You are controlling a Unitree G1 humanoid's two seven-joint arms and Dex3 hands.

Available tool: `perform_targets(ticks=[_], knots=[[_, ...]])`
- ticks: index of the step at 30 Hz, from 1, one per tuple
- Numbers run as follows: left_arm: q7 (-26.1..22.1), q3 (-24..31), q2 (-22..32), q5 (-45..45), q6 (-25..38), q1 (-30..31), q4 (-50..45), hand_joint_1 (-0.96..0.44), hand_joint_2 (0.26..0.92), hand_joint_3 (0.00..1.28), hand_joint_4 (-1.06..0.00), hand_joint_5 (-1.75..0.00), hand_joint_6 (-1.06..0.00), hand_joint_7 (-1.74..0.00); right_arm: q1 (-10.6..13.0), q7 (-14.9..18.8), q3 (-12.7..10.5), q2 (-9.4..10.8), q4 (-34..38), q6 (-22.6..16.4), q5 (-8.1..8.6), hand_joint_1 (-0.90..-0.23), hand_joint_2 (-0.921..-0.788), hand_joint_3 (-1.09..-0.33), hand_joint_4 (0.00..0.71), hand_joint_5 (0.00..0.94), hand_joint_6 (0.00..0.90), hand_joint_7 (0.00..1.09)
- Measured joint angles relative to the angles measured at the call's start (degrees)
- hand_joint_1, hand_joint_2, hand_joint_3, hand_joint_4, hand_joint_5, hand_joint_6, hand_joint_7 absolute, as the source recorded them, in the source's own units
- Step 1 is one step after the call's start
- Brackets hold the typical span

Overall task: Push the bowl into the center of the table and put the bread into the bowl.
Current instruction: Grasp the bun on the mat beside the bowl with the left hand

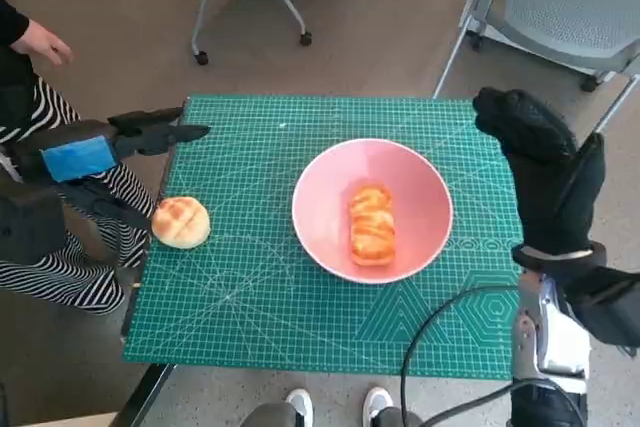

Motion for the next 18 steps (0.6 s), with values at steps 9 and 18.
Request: perform_targets(ticks=[9,18], knots=[[1.67,-1.18,-0.32,2.45,-0.57,1.06,3.12,-0.56,0.763,0.00,-0.03,0.00,-0.20,-0.08,-0.06,0.08,0.03,-0.02,0.15,0.00,0.01,-0.678,-0.921,-0.701,0.201,0.001,0.118,0.51],[2.81,-4.67,-2.55,6.42,-1.30,0.99,9.33,-0.51,0.756,0.00,-0.03,0.00,-0.21,-0.06,-0.06,0.28,-0.03,-0.06,0.37,-0.02,0.27,-0.677,-0.921,-0.700,0.201,0.001,0.117,0.51]])
